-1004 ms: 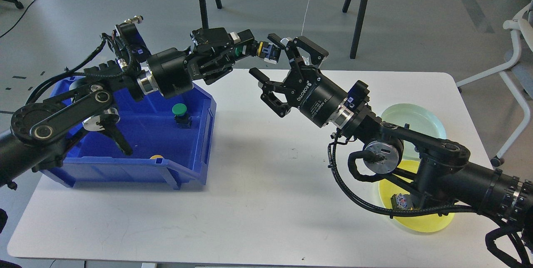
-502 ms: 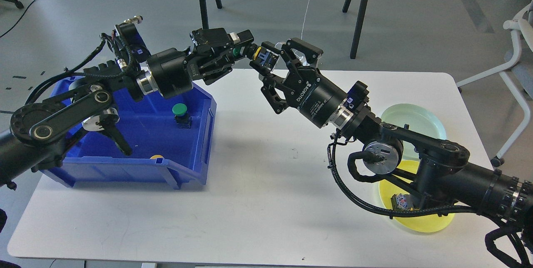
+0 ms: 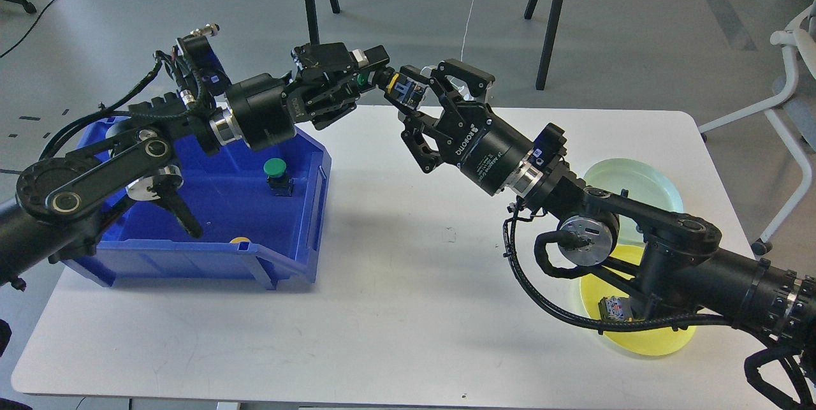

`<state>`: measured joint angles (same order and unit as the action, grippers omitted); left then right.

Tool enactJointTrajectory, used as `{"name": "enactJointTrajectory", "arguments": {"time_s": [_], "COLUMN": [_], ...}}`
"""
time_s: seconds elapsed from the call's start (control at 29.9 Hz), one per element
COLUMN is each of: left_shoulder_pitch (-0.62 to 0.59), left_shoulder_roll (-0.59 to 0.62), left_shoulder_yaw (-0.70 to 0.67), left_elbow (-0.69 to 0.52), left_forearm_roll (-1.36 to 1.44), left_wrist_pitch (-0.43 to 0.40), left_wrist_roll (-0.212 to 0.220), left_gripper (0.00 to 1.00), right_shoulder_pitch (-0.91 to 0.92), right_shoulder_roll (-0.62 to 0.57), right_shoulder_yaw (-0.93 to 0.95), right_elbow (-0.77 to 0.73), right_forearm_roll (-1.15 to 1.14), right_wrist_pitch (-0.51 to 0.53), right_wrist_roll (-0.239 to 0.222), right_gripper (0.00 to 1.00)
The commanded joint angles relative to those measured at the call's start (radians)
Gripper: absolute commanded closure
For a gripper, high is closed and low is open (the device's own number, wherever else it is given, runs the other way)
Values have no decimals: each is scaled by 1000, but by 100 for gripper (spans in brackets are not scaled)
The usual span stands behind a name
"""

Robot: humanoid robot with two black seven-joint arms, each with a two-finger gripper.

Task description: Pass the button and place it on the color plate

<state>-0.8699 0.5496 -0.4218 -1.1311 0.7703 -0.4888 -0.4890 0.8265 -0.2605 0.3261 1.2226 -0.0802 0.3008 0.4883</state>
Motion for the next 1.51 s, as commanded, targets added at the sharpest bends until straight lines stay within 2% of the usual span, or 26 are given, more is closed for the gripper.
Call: {"name": "enactJointTrajectory", "arguments": {"time_s": [0.0, 0.13, 0.37, 0.67, 0.87, 1.21, 1.37, 1.47], "left_shoulder_pitch": [2, 3, 3, 3, 3, 3, 5, 5], "left_shoulder_roll": [0, 1, 1, 1, 3, 1, 3, 1], "left_shoulder_yaw": [-6, -9, -9, -11, -11, -11, -11, -11], "left_elbow": [1, 1, 2, 2, 2, 4, 4, 4], "left_forearm_roll": [-5, -8, -8, -8, -8, -9, -9, -9], "left_wrist_pitch": [0, 0, 0, 0, 0, 0, 0, 0], "left_wrist_roll": [0, 0, 0, 0, 0, 0, 0, 0], "left_gripper": [58, 43, 37, 35, 34, 33, 33, 33], "right_shoulder_pitch": [0, 0, -1, -15, -62, -309, -467, -520], "right_shoulder_roll": [0, -2, -5, -16, -84, -344, -376, -376], "right_shoulder_yaw": [-1, -1, 1, 13, 50, 264, 398, 427], "right_elbow": [1, 2, 3, 6, 21, 57, -20, -93], "right_forearm_roll": [-4, -6, -7, -7, -3, -1, 0, 0], "right_wrist_pitch": [0, 0, 0, 1, 3, 81, 69, 18], "right_wrist_roll": [0, 0, 0, 0, 0, 0, 0, 0], "right_gripper": [96, 98, 99, 99, 99, 99, 99, 99]}}
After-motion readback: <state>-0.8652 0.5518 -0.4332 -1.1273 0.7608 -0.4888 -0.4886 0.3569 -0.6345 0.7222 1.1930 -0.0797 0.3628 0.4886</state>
